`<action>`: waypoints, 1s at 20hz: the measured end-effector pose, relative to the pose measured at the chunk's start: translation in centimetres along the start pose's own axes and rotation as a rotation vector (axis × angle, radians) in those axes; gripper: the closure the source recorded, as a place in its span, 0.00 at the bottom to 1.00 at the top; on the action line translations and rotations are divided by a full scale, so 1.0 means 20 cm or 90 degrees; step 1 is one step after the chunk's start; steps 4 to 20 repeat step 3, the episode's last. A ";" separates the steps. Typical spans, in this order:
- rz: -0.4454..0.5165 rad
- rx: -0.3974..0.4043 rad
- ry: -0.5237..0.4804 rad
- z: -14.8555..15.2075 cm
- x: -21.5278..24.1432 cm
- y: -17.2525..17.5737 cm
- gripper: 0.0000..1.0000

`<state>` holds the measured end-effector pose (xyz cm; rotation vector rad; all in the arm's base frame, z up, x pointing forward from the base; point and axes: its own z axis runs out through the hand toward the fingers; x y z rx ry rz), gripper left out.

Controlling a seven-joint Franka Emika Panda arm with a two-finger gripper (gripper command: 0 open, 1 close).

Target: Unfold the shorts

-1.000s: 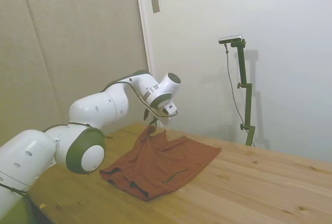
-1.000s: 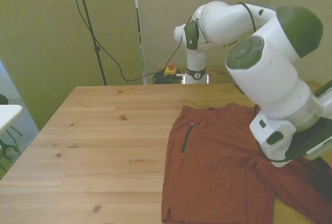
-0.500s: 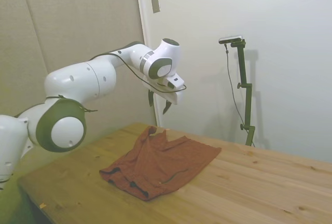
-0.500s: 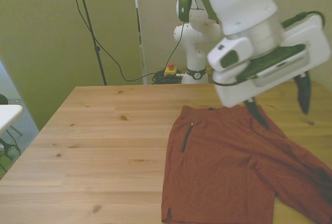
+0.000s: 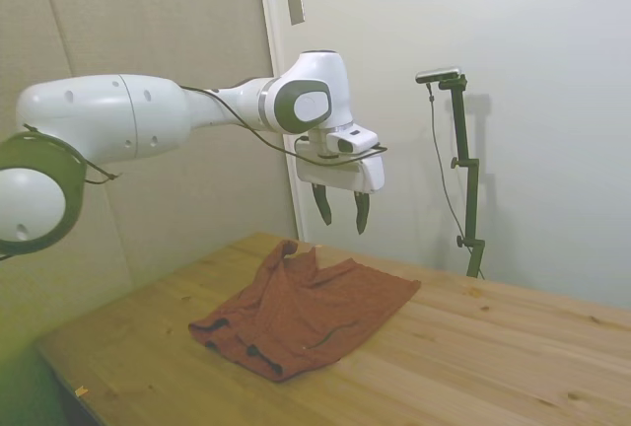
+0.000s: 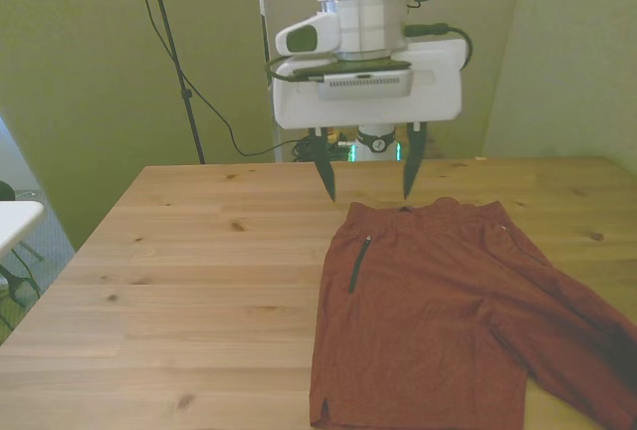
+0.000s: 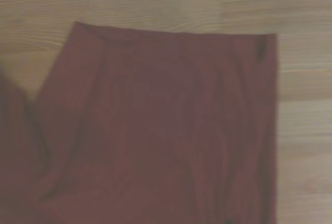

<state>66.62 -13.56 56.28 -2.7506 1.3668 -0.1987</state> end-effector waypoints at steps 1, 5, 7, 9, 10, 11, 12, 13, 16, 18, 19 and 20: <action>0.003 -0.010 0.010 -0.01 0.00 0.06 0.00; 0.011 -0.028 0.024 -0.01 0.00 0.19 0.00; 0.011 -0.028 0.024 -0.01 0.00 0.19 0.00; 0.011 -0.028 0.024 -0.01 0.00 0.19 0.00; 0.011 -0.028 0.024 -0.01 0.00 0.19 0.00; 0.011 -0.028 0.024 -0.01 0.00 0.19 0.00; 0.011 -0.028 0.024 -0.01 0.00 0.19 0.00; 0.011 -0.028 0.024 -0.01 0.00 0.19 0.00; 0.011 -0.028 0.024 -0.01 0.00 0.19 0.00; 0.011 -0.028 0.024 -0.01 0.00 0.19 0.00; 0.011 -0.028 0.024 -0.01 0.00 0.19 0.00; 0.011 -0.028 0.024 -0.01 0.00 0.19 0.00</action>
